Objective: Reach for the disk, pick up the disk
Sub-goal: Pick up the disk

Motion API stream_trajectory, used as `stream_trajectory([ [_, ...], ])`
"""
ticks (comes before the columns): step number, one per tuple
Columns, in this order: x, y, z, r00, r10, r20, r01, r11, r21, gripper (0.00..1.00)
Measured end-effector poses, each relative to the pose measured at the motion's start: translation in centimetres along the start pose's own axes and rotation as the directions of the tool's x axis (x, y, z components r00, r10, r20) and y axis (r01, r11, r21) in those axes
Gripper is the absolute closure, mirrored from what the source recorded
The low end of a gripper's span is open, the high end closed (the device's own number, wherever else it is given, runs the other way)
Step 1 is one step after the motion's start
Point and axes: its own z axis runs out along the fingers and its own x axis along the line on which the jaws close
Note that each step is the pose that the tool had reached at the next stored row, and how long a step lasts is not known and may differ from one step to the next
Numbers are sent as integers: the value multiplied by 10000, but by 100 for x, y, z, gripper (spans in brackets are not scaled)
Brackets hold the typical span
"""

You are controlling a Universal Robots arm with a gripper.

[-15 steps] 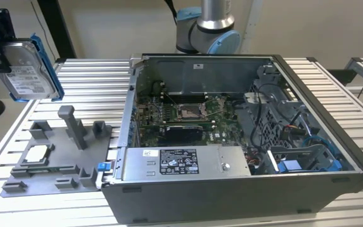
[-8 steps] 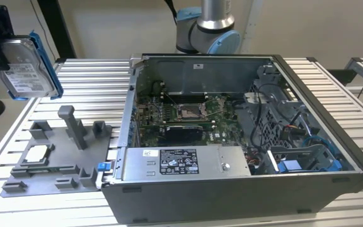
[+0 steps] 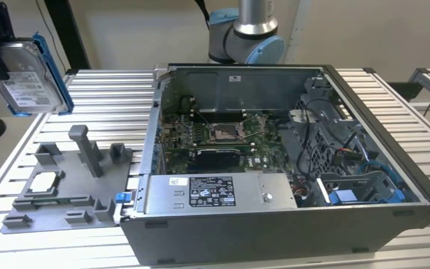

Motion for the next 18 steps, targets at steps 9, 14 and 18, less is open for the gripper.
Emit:
stream_trajectory([
  [9,-4,3,-69,10000,4,1,-4,10000,1,100],
  [14,-3,2,-107,10000,1,1,-1,10000,1,100],
  [18,-4,3,-142,10000,1,0,-1,10000,0,100],
])
